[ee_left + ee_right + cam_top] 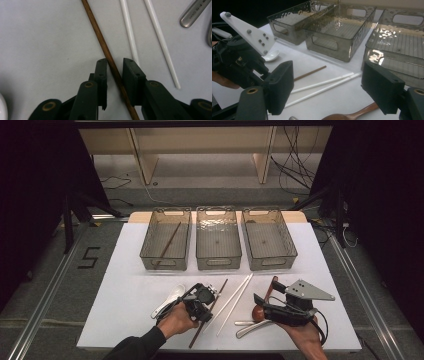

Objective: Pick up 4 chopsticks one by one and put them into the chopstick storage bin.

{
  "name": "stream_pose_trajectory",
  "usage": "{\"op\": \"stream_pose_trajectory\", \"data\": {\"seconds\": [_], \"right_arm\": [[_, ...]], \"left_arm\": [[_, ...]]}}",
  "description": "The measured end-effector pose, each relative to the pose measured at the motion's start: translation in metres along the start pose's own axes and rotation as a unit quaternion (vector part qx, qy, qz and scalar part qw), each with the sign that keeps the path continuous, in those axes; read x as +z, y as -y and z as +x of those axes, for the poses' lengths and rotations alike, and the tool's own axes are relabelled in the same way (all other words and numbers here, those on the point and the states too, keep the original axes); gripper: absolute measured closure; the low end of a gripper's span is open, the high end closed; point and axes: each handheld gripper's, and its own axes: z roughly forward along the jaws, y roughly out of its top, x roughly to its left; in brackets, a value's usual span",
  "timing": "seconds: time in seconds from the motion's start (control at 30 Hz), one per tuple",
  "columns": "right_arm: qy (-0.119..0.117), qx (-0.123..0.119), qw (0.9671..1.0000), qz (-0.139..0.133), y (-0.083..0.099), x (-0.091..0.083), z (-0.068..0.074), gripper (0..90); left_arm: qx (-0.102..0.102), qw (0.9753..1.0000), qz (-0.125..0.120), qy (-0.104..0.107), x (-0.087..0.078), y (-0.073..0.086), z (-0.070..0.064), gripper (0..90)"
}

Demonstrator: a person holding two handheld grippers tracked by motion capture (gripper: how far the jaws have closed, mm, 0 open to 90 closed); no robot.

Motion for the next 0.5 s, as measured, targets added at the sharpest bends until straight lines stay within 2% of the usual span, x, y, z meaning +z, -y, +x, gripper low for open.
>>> {"op": "stream_pose_trajectory", "data": {"seconds": [0.27,0.5], "right_arm": [[0.001,-0.001,1.0,0.0,0.0,0.0,0.0001,26.9],[0.001,-0.001,1.0,0.001,0.0,-0.0001,0.0001,26.8]], "left_arm": [[-0.005,0.9998,0.003,0.021,-0.0013,0.0011,0.008,77.3],[0.004,0.9998,0.011,0.014,-0.0021,0.0015,0.0097,82.0]]}}
